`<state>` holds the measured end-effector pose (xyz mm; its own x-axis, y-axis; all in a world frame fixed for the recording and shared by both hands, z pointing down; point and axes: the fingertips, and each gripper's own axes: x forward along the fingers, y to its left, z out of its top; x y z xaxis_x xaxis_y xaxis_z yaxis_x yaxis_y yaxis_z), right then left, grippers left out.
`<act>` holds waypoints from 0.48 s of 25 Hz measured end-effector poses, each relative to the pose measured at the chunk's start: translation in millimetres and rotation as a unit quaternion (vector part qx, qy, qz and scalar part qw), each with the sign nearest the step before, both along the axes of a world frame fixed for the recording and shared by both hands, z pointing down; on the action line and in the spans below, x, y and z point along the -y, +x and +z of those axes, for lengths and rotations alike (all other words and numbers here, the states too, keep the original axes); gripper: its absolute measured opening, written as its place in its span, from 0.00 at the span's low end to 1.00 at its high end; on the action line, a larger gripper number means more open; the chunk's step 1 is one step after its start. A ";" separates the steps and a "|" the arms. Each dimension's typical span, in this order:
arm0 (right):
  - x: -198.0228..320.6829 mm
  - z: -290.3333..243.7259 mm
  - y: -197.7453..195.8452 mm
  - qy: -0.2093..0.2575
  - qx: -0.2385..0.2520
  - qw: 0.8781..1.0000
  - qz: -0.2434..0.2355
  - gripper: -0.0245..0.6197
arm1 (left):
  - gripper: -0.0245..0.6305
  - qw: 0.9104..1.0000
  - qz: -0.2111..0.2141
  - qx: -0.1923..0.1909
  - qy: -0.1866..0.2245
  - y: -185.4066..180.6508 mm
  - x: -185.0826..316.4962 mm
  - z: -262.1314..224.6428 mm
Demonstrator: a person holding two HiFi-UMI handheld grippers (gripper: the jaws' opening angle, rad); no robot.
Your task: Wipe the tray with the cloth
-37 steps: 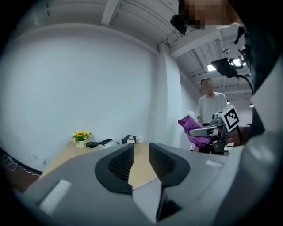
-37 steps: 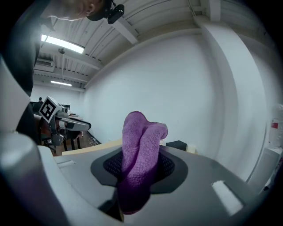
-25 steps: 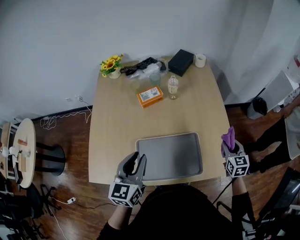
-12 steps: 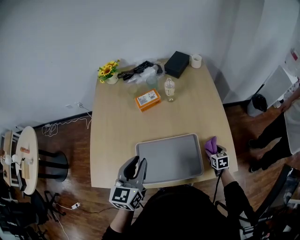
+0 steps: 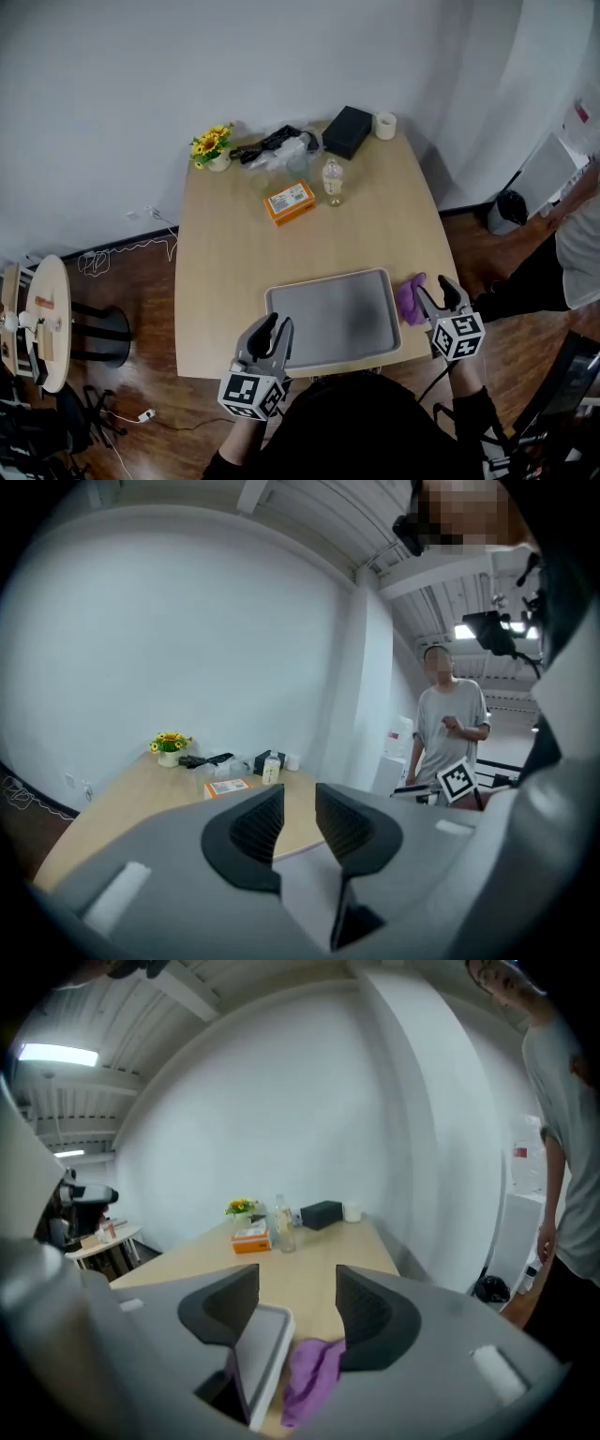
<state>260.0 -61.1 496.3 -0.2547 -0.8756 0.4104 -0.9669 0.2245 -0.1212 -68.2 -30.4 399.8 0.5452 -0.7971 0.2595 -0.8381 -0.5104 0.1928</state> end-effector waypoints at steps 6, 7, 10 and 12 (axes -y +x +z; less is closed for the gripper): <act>-2.7 -89.3 -29.4 0.089 0.029 0.995 -0.021 0.44 | 0.17 1.000 0.006 -0.003 -0.002 4.1 -1.5 1.5; -4.4 -97.8 -33.2 0.098 0.032 0.994 -0.025 0.44 | 0.17 1.000 0.005 -0.004 -0.002 4.2 -2.2 0.8; -6.2 -115.4 -42.0 0.118 0.029 0.992 -0.033 0.44 | 0.17 1.000 0.005 -0.004 -0.002 3.9 -1.1 1.1; -5.5 -122.2 -46.3 0.125 0.027 0.991 -0.037 0.44 | 0.17 1.000 0.005 -0.002 -0.002 3.1 1.2 3.5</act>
<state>213.7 -55.6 374.1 -0.3369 -0.9266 0.1671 -0.9406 0.3232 -0.1043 -65.1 -31.6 403.3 0.5542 -0.7907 0.2599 -0.8321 -0.5180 0.1985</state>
